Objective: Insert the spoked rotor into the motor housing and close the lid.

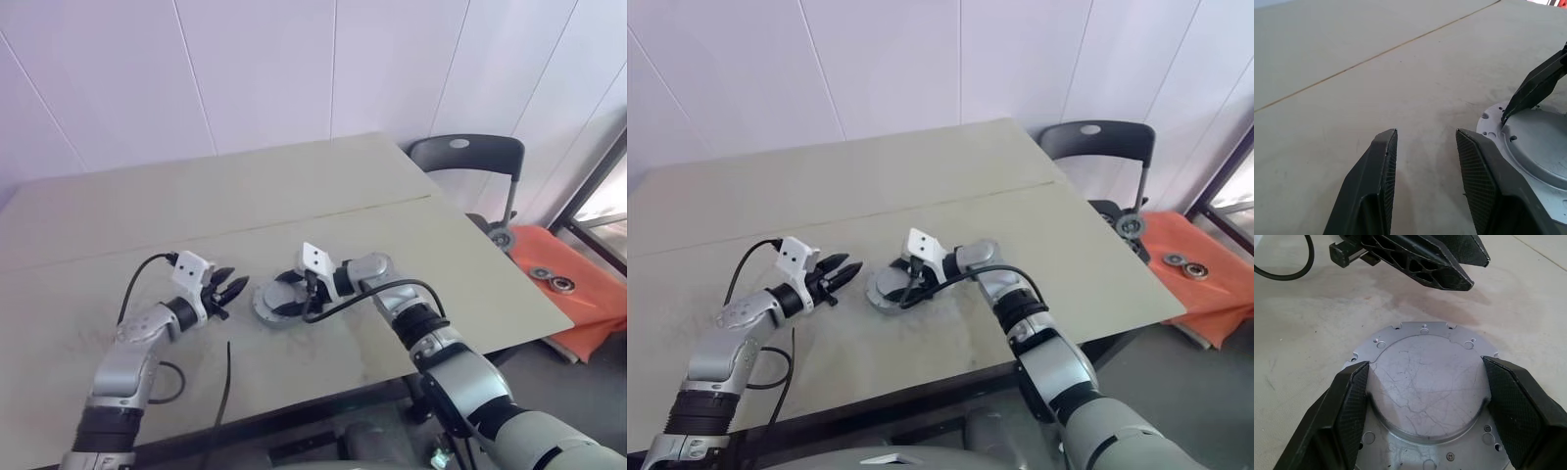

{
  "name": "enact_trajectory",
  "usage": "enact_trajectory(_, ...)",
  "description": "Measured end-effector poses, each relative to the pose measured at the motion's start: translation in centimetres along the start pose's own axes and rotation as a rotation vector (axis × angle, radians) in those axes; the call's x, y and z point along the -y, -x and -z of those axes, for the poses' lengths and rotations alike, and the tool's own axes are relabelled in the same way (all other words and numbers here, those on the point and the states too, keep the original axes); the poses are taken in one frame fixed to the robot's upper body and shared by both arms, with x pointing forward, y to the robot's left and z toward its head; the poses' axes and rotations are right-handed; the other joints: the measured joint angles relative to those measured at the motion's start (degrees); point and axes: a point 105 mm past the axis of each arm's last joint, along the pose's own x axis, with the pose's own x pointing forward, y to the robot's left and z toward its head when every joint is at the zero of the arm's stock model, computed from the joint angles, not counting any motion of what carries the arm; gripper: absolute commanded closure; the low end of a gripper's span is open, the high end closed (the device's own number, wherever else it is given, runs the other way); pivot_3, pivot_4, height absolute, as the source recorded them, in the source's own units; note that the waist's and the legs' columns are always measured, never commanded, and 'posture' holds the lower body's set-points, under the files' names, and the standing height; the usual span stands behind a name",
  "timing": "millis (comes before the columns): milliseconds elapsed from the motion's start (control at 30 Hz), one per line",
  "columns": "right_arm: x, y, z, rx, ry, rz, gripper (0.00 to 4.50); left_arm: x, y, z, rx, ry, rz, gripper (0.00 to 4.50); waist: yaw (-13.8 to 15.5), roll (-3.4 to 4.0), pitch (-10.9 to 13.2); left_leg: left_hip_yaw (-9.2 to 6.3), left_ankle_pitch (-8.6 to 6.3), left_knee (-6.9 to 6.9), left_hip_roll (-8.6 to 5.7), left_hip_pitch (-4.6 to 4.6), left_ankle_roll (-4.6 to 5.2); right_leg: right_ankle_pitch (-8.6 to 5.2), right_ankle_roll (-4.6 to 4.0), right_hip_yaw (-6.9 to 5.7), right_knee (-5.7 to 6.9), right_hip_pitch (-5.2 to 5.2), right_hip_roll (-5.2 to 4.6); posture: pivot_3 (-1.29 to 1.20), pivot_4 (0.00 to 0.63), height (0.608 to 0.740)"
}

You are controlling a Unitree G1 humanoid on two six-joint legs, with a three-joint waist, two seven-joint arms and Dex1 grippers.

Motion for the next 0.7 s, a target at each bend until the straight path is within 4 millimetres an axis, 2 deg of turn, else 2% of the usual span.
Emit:
enact_trajectory(333,0.0,0.2,0.2,-0.016,0.017,-0.016,1.31,0.0,0.0,-0.1,0.002,-0.001,0.000,2.51,0.00,0.00,0.00,0.00,0.00,-0.08,0.00,0.02,0.00,0.00,0.01,0.01,-0.02,-0.01,0.00,0.00,0.000,0.740)
enact_trajectory(700,0.2,0.1,0.3,-0.028,0.008,-0.023,1.31,0.6,-0.9,-1.8,0.047,-0.023,0.031,2.51,0.01,0.01,-0.01,0.02,0.00,-0.09,0.00,0.13,0.00,0.00,0.00,0.03,-0.03,0.09,0.00,0.00,0.000,0.740)
